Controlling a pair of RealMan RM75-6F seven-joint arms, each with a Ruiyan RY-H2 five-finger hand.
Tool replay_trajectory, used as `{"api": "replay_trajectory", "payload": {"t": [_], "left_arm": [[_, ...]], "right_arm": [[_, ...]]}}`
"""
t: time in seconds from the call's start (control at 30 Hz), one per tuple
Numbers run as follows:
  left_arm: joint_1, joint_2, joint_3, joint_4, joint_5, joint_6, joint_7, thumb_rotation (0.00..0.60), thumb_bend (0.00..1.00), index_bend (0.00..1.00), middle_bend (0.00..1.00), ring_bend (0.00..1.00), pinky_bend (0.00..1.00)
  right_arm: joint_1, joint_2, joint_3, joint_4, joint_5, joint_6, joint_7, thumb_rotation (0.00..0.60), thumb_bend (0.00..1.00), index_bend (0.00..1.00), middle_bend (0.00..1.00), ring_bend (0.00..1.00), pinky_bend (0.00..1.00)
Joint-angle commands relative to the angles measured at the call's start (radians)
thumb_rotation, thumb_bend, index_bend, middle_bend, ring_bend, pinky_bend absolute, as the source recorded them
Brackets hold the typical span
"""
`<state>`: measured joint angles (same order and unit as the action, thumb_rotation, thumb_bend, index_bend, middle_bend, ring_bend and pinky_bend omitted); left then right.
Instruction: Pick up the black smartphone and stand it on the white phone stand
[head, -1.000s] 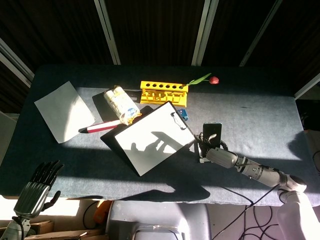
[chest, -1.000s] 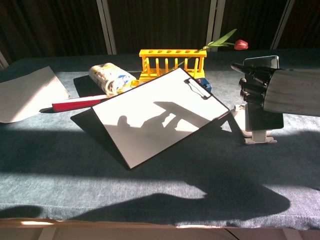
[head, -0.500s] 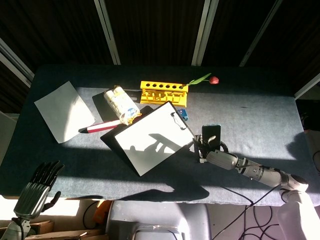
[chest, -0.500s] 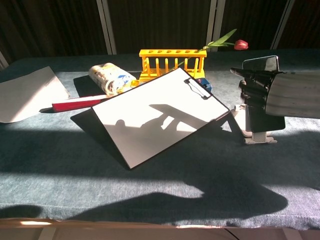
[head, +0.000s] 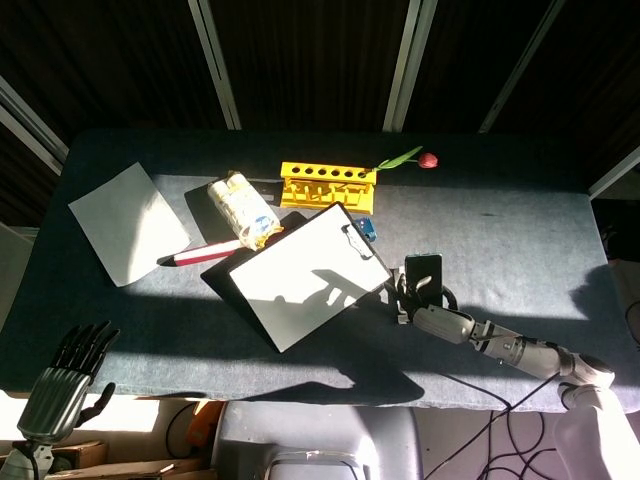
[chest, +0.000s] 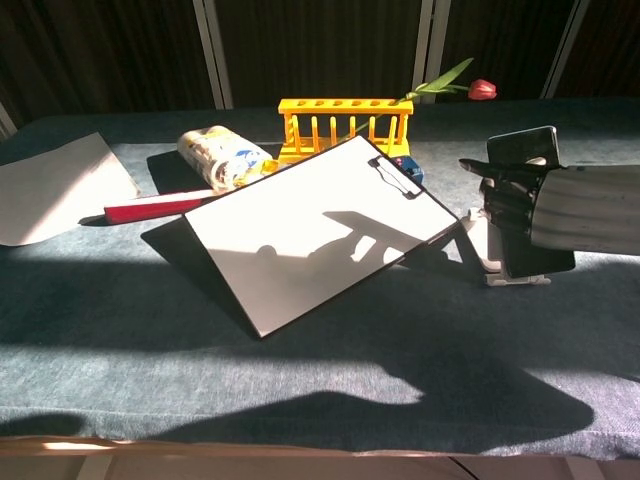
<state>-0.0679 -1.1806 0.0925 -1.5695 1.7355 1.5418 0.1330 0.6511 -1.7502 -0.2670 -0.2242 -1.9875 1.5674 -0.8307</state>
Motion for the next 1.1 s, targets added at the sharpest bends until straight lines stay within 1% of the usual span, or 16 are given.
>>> {"api": "replay_trajectory", "payload": {"t": [0.03,0.43,0.57,0.67,0.73,0.83,0.97,1.1], "left_arm": [[0.001,-0.001,-0.001,0.0,0.0,0.001,0.002,0.6,0.37,0.0,0.0,0.0,0.0],[0.006,-0.005,-0.002,0.002,0.003,0.006,0.011,0.6,0.37,0.0,0.0,0.0,0.0],[0.008,-0.005,-0.003,0.002,0.003,0.008,0.014,0.6,0.37,0.0,0.0,0.0,0.0],[0.009,-0.006,-0.004,0.002,0.003,0.009,0.015,0.6,0.37,0.0,0.0,0.0,0.0],[0.009,-0.006,-0.004,0.002,0.003,0.008,0.014,0.6,0.37,0.0,0.0,0.0,0.0],[0.009,-0.005,-0.004,0.002,0.003,0.007,0.014,0.6,0.37,0.0,0.0,0.0,0.0],[0.01,-0.004,-0.003,0.002,0.007,0.01,0.011,0.6,0.37,0.0,0.0,0.0,0.0],[0.01,-0.004,-0.001,0.003,0.009,0.008,0.009,0.6,0.37,0.0,0.0,0.0,0.0]], "right_arm": [[0.002,-0.009,-0.004,0.005,0.0,-0.006,-0.001,0.6,0.36,0.78,0.67,0.58,0.12],[0.0,-0.023,-0.018,0.012,0.002,-0.012,0.003,0.6,0.36,0.76,0.67,0.58,0.12],[-0.003,-0.028,-0.019,0.013,0.005,-0.015,0.003,0.6,0.36,0.73,0.67,0.58,0.12],[-0.002,-0.029,-0.018,0.014,0.008,-0.015,0.003,0.6,0.36,0.65,0.66,0.57,0.11],[-0.001,-0.028,-0.017,0.013,0.011,-0.013,0.001,0.6,0.36,0.53,0.62,0.56,0.11],[-0.001,-0.027,-0.013,0.007,0.017,-0.013,-0.001,0.6,0.36,0.4,0.56,0.53,0.09],[-0.003,-0.025,-0.015,0.001,0.018,-0.017,-0.004,0.6,0.36,0.3,0.51,0.51,0.07],[-0.009,-0.027,-0.012,-0.007,0.025,-0.022,-0.006,0.6,0.36,0.16,0.46,0.47,0.06]]}}
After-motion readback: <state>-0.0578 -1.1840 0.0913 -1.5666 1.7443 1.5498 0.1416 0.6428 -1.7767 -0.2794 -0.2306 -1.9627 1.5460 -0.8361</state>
